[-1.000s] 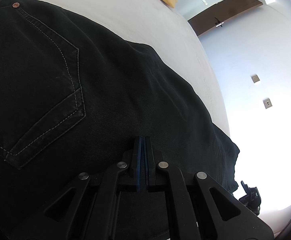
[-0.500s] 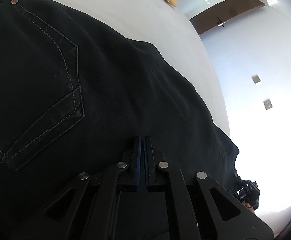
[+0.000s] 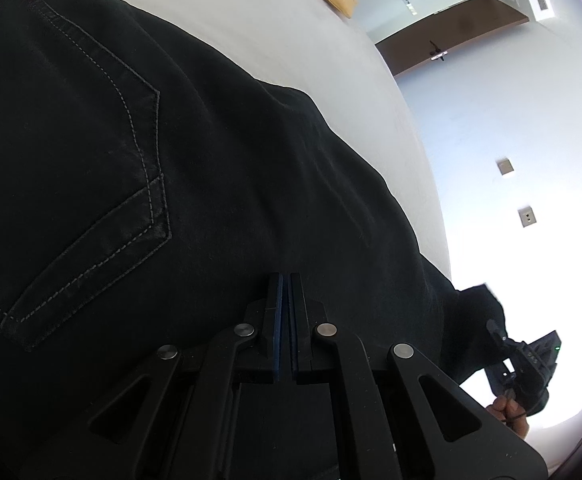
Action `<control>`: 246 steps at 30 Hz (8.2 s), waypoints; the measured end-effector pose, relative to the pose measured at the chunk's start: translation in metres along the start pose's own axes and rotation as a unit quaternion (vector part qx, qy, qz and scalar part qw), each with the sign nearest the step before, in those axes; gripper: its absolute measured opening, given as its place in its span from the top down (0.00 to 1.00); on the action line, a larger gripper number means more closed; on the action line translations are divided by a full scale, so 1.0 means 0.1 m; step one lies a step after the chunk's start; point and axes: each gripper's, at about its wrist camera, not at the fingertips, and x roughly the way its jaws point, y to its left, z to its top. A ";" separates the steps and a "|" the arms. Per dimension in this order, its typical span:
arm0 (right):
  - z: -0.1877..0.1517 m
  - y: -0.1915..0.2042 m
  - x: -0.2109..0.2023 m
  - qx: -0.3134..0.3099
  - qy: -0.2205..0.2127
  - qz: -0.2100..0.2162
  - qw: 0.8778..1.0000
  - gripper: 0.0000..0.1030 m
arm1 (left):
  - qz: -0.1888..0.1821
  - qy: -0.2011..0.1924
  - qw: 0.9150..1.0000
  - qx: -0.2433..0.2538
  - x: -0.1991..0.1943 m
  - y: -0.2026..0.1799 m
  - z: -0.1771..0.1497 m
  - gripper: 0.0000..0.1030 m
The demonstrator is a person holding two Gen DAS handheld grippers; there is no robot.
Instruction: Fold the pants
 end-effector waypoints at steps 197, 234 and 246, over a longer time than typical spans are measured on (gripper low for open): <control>-0.51 0.47 1.77 0.014 0.358 0.252 0.899 0.51 | 0.015 -0.261 0.937 -0.232 -1.55 1.37 0.22 0.93; -0.01 0.37 1.66 0.095 0.344 0.266 0.895 0.12 | 0.312 -0.118 0.736 0.589 0.56 -1.94 -1.59 0.93; -0.10 0.28 1.59 0.002 0.356 0.203 0.912 0.67 | 0.327 -0.111 0.607 0.716 0.68 -1.83 -2.04 0.93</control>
